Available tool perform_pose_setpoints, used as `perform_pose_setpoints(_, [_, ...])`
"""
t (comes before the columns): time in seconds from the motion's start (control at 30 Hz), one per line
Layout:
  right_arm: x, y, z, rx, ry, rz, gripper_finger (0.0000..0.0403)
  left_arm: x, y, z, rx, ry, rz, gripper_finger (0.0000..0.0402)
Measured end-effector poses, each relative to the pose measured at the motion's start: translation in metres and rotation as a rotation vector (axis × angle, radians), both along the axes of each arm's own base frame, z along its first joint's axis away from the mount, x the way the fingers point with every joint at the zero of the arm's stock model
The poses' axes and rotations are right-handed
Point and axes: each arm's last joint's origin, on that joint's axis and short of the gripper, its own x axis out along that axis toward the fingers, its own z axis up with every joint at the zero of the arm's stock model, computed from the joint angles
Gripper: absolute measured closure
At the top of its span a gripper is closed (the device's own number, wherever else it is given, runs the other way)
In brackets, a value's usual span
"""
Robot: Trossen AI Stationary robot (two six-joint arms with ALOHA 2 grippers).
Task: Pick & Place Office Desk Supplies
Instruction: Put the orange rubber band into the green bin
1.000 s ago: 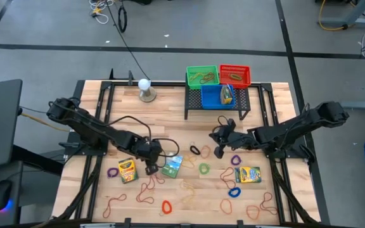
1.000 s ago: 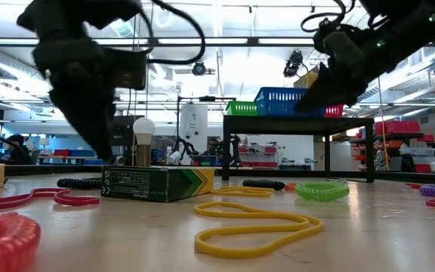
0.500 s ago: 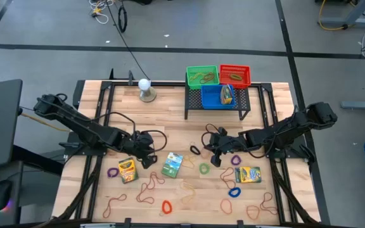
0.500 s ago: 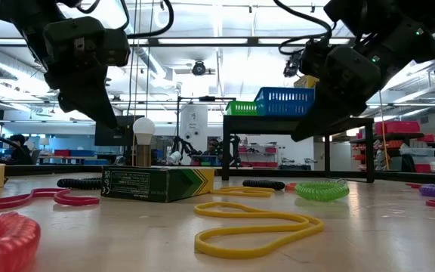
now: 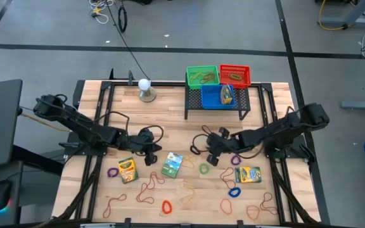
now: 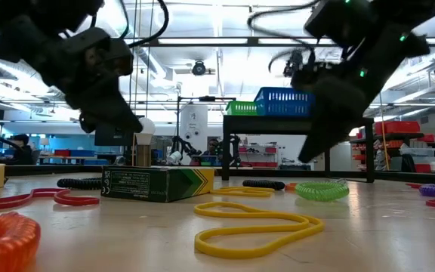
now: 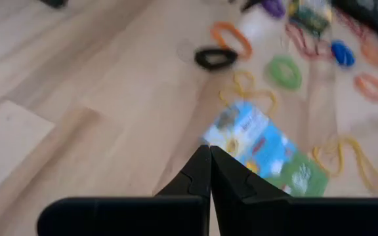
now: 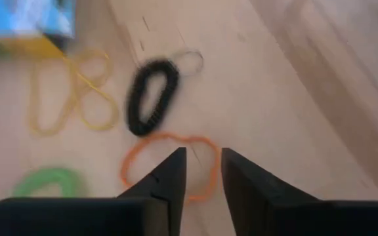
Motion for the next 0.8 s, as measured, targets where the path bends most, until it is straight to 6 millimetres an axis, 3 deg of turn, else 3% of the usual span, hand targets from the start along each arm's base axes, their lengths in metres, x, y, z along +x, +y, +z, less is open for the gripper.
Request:
perform_pose_setpoints(0.27, [0.008,-0.018,-0.025,0.057,0.107,0.063,0.0299,0.005,0.0,0.006,0.024,-0.082,0.016,0.0392])
perform_pose_setpoints(0.6, [0.011,-0.024,-0.024,0.044,0.094,0.079,0.0371,0.007,0.002,0.012,0.022,-0.16,0.13,0.0393])
perform_pose_setpoints(0.8, [0.01,-0.024,-0.008,0.073,0.073,0.026,0.0332,0.007,0.003,0.012,0.031,-0.16,0.148,0.0393])
